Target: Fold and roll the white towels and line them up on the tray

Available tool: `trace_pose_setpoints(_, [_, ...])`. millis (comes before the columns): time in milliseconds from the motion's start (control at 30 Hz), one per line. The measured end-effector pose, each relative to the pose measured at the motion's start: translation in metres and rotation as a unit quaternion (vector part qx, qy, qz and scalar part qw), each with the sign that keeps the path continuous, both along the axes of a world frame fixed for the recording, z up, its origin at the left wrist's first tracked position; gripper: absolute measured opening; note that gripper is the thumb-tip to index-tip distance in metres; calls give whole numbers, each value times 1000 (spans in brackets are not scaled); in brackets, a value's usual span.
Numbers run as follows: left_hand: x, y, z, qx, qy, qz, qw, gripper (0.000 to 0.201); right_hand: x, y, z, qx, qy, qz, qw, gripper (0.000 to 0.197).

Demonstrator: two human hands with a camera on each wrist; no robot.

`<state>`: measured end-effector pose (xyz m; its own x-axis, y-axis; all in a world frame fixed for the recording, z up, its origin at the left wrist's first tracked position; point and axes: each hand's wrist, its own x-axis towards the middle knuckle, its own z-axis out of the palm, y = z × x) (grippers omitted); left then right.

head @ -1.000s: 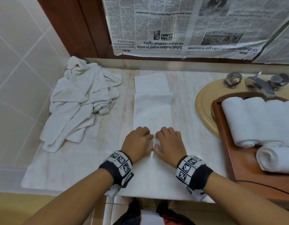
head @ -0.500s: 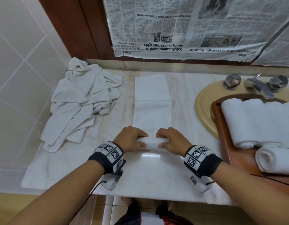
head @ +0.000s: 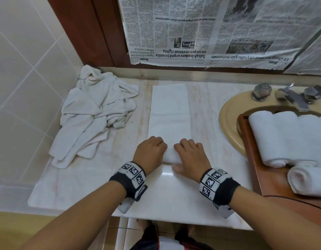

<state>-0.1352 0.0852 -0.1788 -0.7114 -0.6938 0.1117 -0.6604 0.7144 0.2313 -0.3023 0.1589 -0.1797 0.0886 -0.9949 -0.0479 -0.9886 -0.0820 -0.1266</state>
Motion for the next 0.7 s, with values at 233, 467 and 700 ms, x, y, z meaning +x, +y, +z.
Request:
trace_pose_setpoints(233, [9, 0, -8, 23, -18, -53, 998, 47, -5, -8, -3, 9, 16, -9, 1000, 41])
trace_pose_setpoints(467, [19, -2, -2, 77, -7, -75, 994, 50, -12, -17, 14, 128, -83, -2, 988, 43])
trace_pose_setpoints(700, [-3, -24, 20, 292, -83, 27, 952, 36, -21, -34, 13, 223, -116, -55, 966, 36])
